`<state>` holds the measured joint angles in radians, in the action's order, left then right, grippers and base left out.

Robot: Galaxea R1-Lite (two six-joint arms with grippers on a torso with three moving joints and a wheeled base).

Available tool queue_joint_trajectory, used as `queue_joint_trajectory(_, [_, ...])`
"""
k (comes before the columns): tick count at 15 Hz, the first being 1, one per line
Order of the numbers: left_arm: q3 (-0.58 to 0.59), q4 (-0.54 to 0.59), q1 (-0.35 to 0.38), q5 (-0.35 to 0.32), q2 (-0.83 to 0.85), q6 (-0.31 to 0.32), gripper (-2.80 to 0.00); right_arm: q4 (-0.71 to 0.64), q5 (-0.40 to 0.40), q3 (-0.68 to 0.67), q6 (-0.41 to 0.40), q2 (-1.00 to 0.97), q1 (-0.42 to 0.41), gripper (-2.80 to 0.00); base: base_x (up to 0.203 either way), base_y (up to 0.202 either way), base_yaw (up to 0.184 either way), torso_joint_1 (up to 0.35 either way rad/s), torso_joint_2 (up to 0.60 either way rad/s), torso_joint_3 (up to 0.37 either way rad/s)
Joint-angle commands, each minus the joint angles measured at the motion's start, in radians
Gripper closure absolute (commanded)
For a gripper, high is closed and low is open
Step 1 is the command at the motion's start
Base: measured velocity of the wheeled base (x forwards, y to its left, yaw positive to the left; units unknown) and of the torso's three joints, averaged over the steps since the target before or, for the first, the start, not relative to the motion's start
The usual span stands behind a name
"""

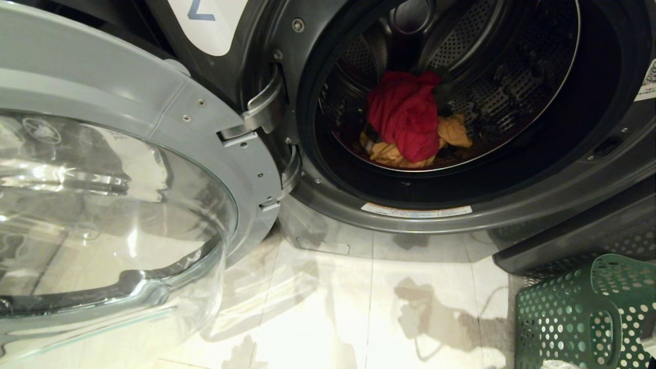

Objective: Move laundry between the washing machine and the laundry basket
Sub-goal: Pick a cloth and place it into the basket

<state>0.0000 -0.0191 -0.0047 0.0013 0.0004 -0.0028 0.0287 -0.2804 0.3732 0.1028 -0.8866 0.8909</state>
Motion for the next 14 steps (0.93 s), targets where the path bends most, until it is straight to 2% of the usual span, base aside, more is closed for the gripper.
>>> queue_joint_trajectory(1, [0.006,-0.001,0.0,0.0,0.0,0.0,0.0,0.0,-0.002,0.003,0.0,-0.003,0.0,0.0,0.0,0.0,0.0,0.0,0.0,0.0])
queue_joint_trajectory(5, [0.006,-0.001,0.0,0.0,0.0,0.0,0.0,0.001,-0.034,0.032,-0.002,-0.037,-0.002,0.0,0.0,0.0,0.0,0.0,0.0,0.0])
queue_joint_trajectory(8, [0.006,-0.001,0.0,0.0,0.0,0.0,0.0,0.083,-0.087,0.146,0.02,-0.244,-0.046,0.0,0.0,0.0,0.0,0.0,0.0,0.0])
queue_joint_trajectory(11, [0.006,-0.001,0.0,0.0,0.0,0.001,0.0,0.325,-0.146,0.194,0.027,-0.515,-0.129,0.0,0.0,0.0,0.0,0.0,0.0,0.0])
queue_joint_trajectory(14, [0.006,0.002,0.0,-0.001,0.0,0.004,0.0,0.609,-0.179,0.216,0.015,-0.715,-0.252,0.0,0.0,0.0,0.0,0.0,0.0,0.0])
